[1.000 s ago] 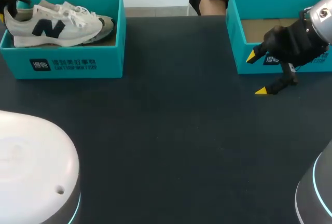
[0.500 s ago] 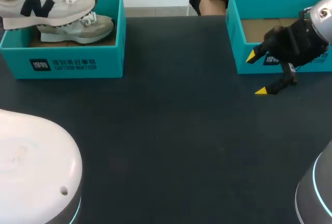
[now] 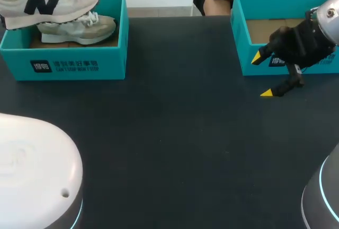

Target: Take the shoe out of the shoebox, open the shoe tongue, remove and reinsert the insole, then place the shoe into the shoebox

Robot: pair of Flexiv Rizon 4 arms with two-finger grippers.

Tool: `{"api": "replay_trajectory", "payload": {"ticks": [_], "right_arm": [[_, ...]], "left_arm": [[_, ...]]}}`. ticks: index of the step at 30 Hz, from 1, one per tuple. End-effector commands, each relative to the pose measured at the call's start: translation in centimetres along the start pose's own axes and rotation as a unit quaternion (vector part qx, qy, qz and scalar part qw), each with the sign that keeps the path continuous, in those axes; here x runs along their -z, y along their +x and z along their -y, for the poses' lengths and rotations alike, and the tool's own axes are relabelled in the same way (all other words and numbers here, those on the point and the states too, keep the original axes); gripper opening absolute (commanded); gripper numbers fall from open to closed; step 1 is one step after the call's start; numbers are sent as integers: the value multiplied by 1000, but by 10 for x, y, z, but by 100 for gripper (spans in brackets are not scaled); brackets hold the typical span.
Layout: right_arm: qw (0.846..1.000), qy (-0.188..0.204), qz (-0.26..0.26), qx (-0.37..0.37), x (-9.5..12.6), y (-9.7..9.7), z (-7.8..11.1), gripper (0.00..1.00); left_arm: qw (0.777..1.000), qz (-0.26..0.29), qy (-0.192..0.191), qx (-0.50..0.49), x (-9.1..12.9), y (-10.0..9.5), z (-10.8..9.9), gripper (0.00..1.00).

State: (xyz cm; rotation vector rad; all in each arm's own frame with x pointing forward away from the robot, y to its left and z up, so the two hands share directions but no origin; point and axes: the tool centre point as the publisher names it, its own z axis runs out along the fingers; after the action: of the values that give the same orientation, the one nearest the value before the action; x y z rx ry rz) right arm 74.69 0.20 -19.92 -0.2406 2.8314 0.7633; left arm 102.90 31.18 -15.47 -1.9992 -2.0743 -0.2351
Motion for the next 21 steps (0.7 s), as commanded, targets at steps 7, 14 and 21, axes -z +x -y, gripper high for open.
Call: {"api": "replay_trajectory", "payload": {"ticks": [7, 14, 21], "right_arm": [[1000, 1, 0, 0, -1, -1, 0, 100], [1000, 1, 0, 0, -1, -1, 0, 100], [1000, 1, 0, 0, -1, -1, 0, 100]], "left_arm": [[998, -12, -48, 29, 21, -40, 89, 0], [996, -29, -72, 54, 23, -91, 144, 0], [996, -33, -68, 38, 22, -157, 204, 0]]}}
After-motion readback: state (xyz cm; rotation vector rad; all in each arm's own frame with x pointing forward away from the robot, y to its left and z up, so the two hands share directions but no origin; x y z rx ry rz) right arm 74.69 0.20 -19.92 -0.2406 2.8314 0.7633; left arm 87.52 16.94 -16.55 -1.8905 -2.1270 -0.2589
